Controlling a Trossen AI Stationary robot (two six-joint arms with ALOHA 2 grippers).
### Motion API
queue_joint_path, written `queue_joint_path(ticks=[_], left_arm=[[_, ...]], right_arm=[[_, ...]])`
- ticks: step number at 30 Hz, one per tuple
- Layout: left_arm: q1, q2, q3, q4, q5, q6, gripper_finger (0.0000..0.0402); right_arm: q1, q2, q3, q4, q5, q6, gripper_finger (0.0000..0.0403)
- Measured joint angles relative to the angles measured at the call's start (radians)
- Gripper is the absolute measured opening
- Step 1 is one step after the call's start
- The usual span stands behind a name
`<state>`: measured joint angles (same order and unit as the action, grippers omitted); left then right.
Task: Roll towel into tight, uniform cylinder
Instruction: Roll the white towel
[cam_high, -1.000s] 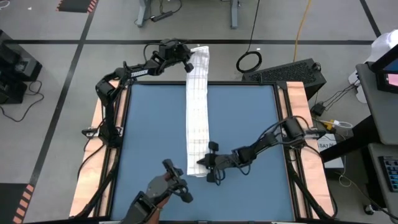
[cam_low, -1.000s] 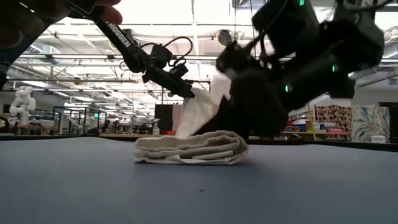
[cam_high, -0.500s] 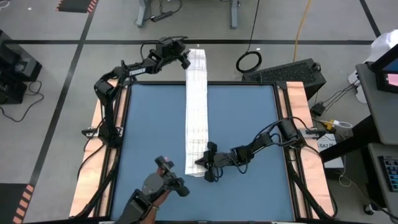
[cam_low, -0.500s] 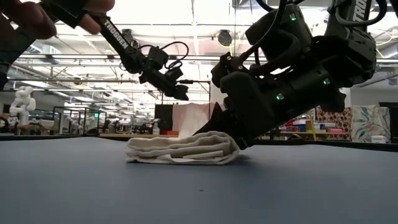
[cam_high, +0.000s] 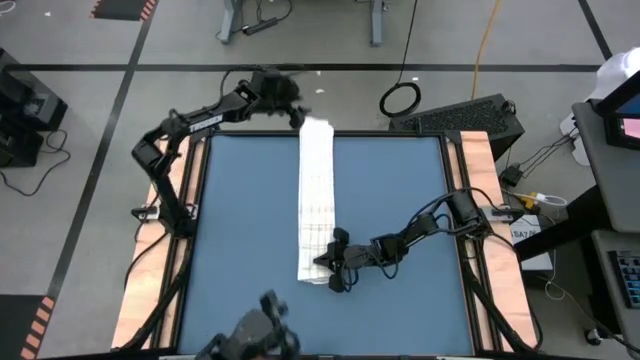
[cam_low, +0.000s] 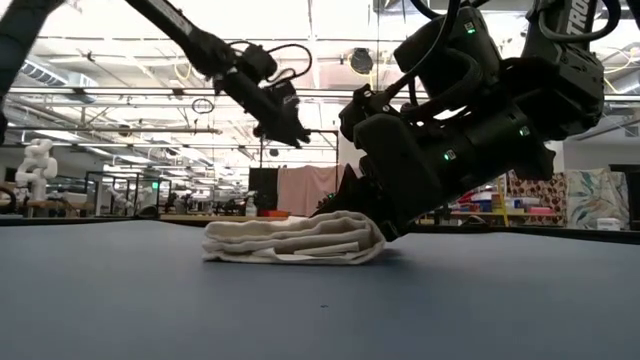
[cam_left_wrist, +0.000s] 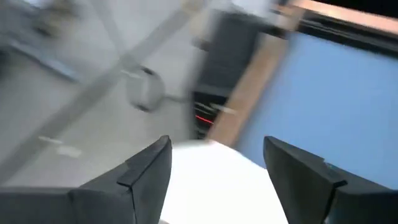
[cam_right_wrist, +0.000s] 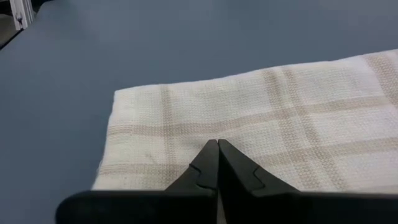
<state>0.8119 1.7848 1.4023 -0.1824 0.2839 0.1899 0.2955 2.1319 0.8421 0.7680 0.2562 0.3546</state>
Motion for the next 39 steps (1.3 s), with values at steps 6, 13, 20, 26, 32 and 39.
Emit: queue_joint_path(ticks=[6,13,20,26,32,39], left_arm=[[-0.183,-0.189,-0.163,-0.117,0.082,-0.028,0.0215],[-0.449,-0.432,-0.461,0.065,0.073,-0.125,0.0174],[-0.751,-0.53,-0.733,0.367,-0.202,-0.24,0.0171],[-0.994,-0.493,-0.782,0.453,-0.465,-0.338,0.017],[-1.188,-0.417,-0.781,0.575,-0.656,-0.347,0.0171],[-1.318,-0.288,-0.781,0.664,-0.808,-0.386,0.0213]], right_arm=[[0.0,-0.018,-0.002,0.026,-0.001,-0.015,0.0],[0.001,-0.112,-0.003,-0.04,-0.005,-0.071,0.0],[0.026,-0.243,-0.003,-0.204,0.001,-0.079,0.0019],[0.157,-0.384,-0.002,-0.425,0.084,-0.087,0.0052],[0.316,-0.415,-0.002,-0.505,0.217,-0.027,0.0079],[0.405,-0.403,-0.001,-0.487,0.341,0.032,0.0106]])
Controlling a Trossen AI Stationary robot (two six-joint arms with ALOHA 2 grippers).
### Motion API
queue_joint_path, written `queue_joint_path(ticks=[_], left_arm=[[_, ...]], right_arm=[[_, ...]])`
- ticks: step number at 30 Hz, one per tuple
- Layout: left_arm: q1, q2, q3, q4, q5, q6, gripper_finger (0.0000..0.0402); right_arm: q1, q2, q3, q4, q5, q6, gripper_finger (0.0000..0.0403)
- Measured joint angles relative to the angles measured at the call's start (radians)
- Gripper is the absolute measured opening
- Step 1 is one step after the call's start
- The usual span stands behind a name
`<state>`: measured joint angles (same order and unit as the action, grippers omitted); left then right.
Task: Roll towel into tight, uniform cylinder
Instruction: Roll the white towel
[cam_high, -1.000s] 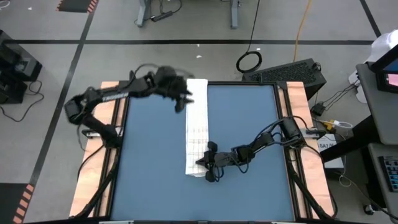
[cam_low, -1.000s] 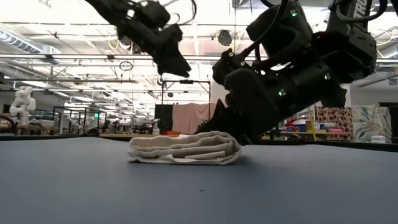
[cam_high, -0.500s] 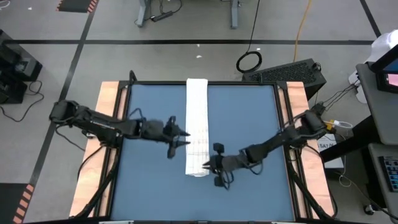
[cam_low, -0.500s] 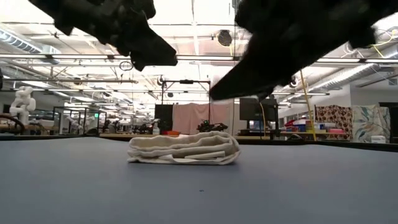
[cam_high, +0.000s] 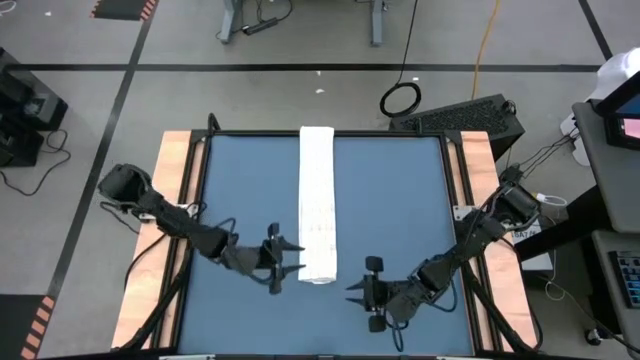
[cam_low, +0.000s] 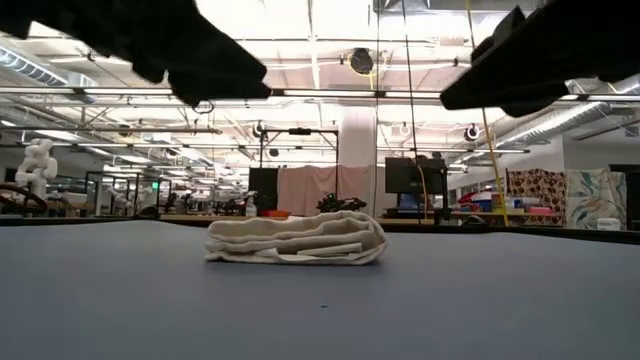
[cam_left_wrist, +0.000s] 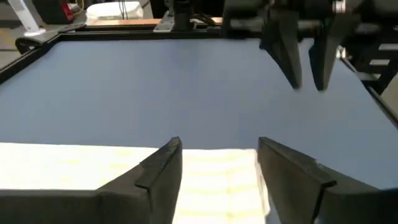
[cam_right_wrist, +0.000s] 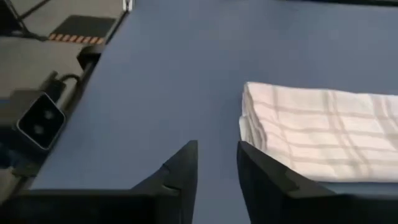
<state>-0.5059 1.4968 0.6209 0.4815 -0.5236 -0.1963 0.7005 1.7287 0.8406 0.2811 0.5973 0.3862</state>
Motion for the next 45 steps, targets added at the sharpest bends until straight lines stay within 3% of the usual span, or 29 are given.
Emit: queue_joint_path(ticks=[9,15,21,28,33,45], left_arm=[[-0.091,0.166,0.0,0.064,-0.025,0.015,0.0292],[-0.117,0.187,0.0,0.086,-0.036,0.044,0.0294],[-0.126,0.187,0.0,0.097,-0.028,-0.012,0.0294],[-0.128,0.186,0.001,0.138,0.0,-0.008,0.0294],[-0.115,0.186,0.001,0.142,-0.053,-0.008,0.0294],[-0.103,0.22,0.001,0.159,-0.079,-0.015,0.0294]], right_arm=[[0.007,0.085,0.001,0.077,0.084,-0.039,0.0132],[-0.021,0.165,0.0,0.265,0.074,-0.09,0.0143],[-0.059,0.217,0.001,0.413,-0.007,-0.114,0.0166],[-0.065,0.223,0.001,0.426,-0.024,-0.135,0.0195],[-0.064,0.223,0.001,0.411,-0.026,-0.137,0.0209],[-0.071,0.223,0.001,0.413,-0.026,-0.191,0.0212]])
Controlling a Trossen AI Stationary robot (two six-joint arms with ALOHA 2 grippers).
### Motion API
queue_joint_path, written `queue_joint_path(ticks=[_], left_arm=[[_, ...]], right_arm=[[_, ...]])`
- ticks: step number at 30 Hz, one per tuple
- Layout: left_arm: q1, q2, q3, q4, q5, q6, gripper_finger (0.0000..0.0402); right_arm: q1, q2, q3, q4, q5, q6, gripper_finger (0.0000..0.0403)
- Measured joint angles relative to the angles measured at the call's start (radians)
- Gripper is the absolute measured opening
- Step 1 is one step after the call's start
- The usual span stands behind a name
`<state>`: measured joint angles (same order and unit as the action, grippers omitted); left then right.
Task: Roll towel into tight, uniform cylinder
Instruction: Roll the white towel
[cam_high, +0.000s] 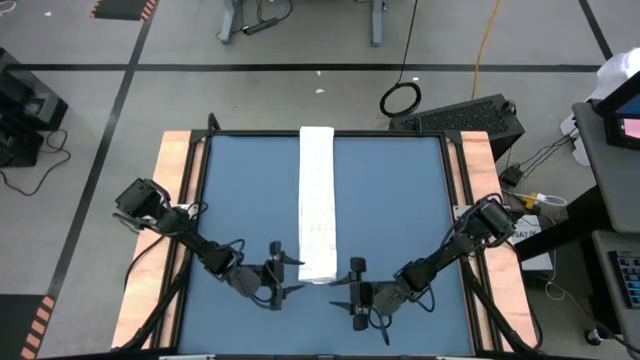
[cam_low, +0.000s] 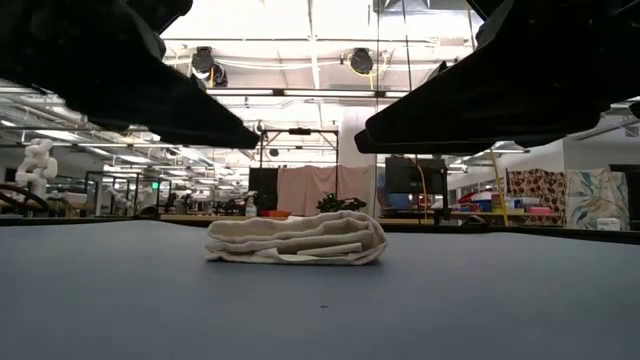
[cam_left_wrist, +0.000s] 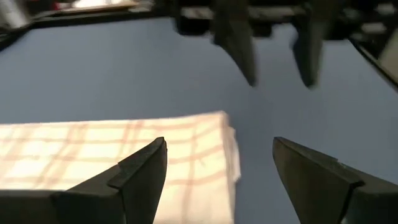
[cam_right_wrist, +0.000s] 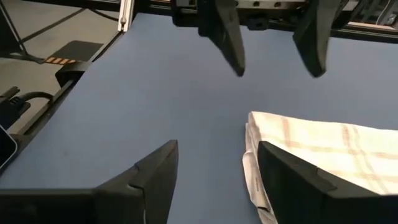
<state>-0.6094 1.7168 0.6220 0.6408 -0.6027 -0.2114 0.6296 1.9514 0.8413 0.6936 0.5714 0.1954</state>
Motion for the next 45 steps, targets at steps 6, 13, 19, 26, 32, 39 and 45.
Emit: queue_joint_path(ticks=[6,13,19,26,32,39,45], left_arm=[[0.004,-0.001,0.0,0.014,-0.111,-0.065,0.0294],[0.014,-0.001,0.0,0.015,-0.041,-0.176,0.0297],[0.004,-0.002,0.0,-0.001,-0.003,-0.152,0.0318],[-0.062,-0.002,0.0,-0.015,-0.001,0.02,0.0326],[-0.11,-0.002,0.0,-0.033,0.001,0.093,0.0326],[-0.099,-0.001,0.0,-0.045,-0.005,0.088,0.0326],[-0.095,0.055,0.0,-0.012,-0.01,0.088,0.0326]], right_arm=[[-0.007,0.0,0.0,0.007,0.027,-0.001,0.0212],[-0.026,0.0,0.0,0.01,0.028,-0.059,0.0212],[-0.04,0.0,0.0,0.011,-0.001,-0.06,0.0212],[-0.064,0.066,0.0,0.037,-0.08,-0.057,0.0226],[-0.087,0.131,0.0,0.12,-0.045,-0.051,0.0256],[-0.078,0.133,0.0,0.134,-0.05,-0.061,0.026],[-0.045,0.108,0.0,0.132,-0.04,-0.085,0.0259]])
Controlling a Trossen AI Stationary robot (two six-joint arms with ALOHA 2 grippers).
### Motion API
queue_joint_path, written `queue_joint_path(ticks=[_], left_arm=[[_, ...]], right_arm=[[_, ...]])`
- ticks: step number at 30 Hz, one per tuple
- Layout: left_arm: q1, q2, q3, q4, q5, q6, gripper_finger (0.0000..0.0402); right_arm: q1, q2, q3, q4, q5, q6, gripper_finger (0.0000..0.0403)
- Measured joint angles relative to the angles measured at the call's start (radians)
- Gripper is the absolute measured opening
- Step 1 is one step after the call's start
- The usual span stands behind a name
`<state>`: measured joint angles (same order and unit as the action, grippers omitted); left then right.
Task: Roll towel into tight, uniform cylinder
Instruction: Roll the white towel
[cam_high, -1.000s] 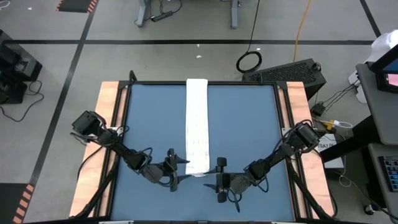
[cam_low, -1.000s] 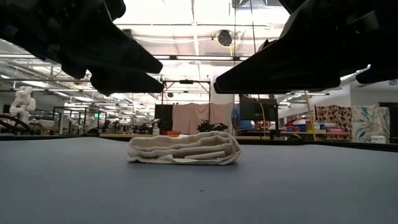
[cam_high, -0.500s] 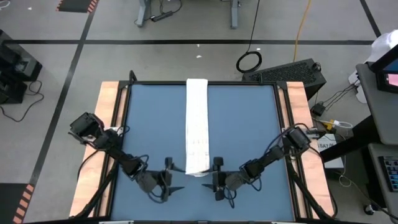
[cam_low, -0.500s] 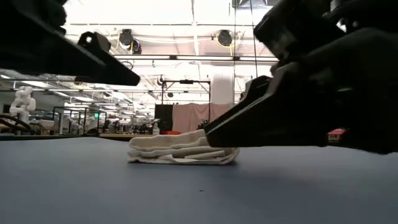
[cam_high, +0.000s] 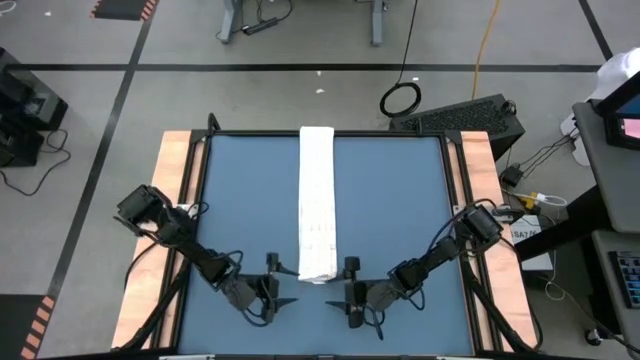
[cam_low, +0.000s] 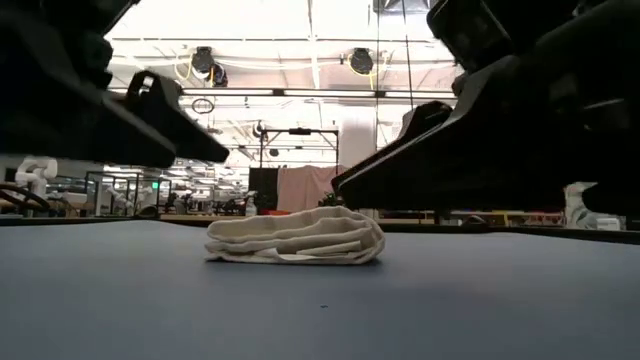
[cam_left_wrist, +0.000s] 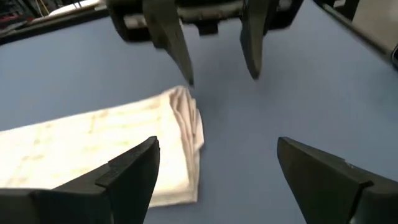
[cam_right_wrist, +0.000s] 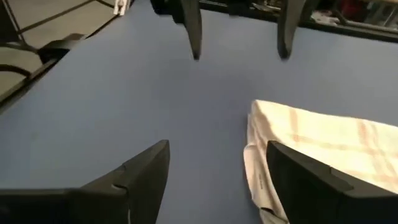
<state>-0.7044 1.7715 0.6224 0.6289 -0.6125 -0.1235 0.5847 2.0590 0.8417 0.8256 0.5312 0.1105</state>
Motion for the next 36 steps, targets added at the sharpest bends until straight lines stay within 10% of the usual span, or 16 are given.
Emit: queue_joint_path(ticks=[21,36], left_arm=[[0.058,0.169,0.002,0.143,0.002,0.054,0.0326],[0.083,0.171,0.002,0.116,0.051,0.052,0.032]], right_arm=[[-0.049,-0.004,0.0,-0.136,0.037,0.093,0.0253],[-0.067,-0.005,0.002,-0.235,0.002,0.244,0.0157]])
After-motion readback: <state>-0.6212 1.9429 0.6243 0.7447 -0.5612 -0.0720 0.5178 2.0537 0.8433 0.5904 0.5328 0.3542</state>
